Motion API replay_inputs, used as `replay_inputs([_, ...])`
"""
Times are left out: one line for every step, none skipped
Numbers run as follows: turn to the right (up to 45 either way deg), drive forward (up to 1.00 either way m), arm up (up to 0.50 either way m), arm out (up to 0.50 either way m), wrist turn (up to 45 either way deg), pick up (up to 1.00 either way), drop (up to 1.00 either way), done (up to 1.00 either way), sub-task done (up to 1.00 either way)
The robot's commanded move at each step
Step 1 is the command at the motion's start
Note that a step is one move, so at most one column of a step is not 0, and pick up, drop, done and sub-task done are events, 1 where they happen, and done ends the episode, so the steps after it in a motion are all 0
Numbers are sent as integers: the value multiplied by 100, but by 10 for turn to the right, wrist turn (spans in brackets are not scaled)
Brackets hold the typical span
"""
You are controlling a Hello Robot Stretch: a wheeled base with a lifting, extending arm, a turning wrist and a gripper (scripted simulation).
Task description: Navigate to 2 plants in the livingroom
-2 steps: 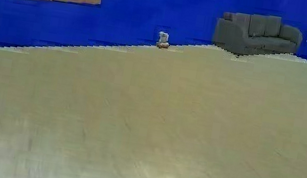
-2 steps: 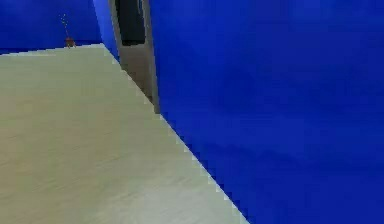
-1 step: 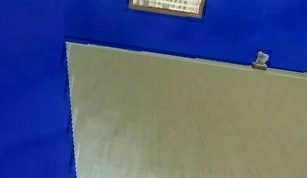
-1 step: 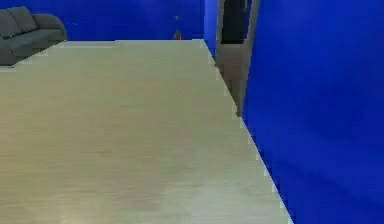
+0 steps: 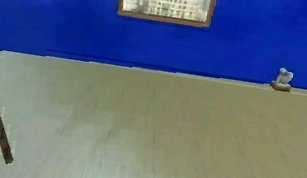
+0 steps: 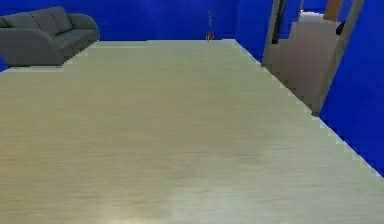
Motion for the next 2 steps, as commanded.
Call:
replay_inputs([-210, 0, 0, 0, 0, 0, 0, 0, 0])
replay_inputs([0, 10, 0, 0, 0, 0, 0, 0, 0])
